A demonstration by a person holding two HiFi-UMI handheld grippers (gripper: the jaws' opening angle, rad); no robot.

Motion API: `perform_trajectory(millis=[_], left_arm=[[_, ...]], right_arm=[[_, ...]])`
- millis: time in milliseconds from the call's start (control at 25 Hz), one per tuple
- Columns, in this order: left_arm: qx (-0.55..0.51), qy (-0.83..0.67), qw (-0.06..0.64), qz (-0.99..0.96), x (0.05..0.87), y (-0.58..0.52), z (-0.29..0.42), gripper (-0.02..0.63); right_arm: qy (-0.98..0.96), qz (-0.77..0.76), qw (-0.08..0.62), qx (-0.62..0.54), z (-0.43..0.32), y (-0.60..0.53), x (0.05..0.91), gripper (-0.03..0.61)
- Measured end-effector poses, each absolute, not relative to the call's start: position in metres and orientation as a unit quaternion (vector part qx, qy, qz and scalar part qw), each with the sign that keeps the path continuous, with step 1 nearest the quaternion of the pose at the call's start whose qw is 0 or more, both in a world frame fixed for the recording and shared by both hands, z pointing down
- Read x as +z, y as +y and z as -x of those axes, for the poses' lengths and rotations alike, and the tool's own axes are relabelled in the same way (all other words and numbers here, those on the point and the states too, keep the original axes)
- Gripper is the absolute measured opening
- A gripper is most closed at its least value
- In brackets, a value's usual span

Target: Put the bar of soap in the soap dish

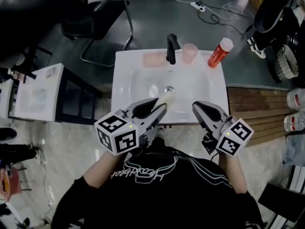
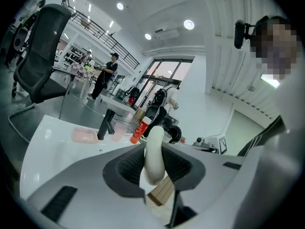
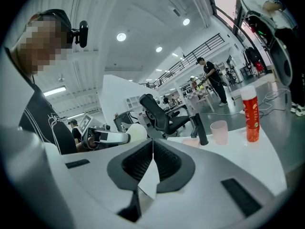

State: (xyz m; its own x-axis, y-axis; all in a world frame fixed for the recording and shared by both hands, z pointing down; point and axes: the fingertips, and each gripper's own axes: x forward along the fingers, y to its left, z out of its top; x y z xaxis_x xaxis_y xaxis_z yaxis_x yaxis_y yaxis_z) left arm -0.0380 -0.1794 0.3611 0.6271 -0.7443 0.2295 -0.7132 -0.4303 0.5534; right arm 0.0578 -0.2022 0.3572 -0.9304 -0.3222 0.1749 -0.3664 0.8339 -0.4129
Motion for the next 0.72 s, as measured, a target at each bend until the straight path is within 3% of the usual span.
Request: perform_trajectory(millis=[720], left_arm=[[-0.006, -0.42, 0.335, -0.843, 0.379, -0.272, 0.087, 0.125]], right_arm=[[-0.951, -0.188, 0.055, 0.24, -0.011, -0.287, 0.371, 0.032]])
